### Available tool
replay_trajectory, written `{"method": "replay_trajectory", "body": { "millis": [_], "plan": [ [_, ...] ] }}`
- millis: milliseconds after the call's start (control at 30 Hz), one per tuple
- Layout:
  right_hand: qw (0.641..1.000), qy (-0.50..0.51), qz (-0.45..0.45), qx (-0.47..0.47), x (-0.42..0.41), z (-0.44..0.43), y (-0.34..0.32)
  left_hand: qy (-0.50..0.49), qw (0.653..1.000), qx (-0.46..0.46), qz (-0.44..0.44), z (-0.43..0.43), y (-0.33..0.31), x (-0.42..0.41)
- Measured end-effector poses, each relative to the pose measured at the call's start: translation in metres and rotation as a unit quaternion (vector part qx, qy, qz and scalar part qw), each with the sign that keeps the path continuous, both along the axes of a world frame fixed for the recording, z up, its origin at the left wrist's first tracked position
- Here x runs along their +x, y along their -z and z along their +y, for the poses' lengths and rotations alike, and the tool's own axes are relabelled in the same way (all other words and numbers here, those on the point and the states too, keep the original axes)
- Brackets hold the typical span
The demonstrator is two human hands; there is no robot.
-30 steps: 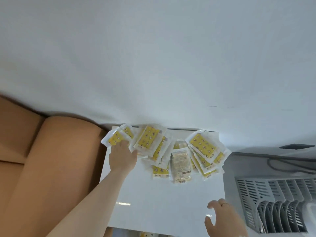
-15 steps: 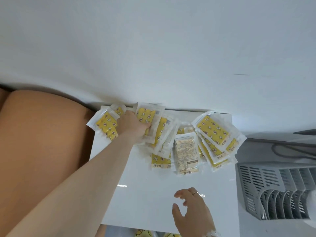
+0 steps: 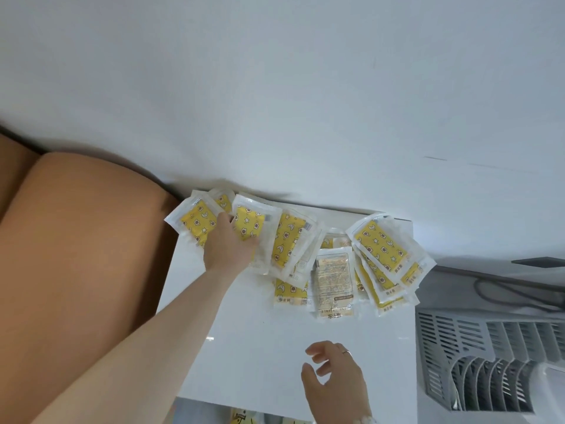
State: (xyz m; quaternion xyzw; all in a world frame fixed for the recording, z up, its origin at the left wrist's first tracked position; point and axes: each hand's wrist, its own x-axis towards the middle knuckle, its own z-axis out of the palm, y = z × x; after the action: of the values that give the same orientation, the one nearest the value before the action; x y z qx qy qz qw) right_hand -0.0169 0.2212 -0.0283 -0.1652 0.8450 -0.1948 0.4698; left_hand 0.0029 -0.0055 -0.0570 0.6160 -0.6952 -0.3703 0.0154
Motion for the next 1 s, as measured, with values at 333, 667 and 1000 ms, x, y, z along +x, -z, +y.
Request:
{"method": "replay_trajectory", "body": {
  "millis": [333,667,1000],
  "plan": [
    [0.784,0.473,-0.365,-0.171,-0.029,-0.046,-0.025,-0.077,0.984,0.092,0.134,0.095,-0.077,0.047],
    [0.773,0.424,-0.43,-0.194,-0.013,-0.038,-0.02,-0.014,0.986,0.132,0.105,0.152,-0.067,0.041],
    [0.787,0.478,-0.357,-0.159,-0.022,-0.014,-0.015,0.327,0.942,0.061,0.042,0.136,-0.065,0.038]
  ]
}}
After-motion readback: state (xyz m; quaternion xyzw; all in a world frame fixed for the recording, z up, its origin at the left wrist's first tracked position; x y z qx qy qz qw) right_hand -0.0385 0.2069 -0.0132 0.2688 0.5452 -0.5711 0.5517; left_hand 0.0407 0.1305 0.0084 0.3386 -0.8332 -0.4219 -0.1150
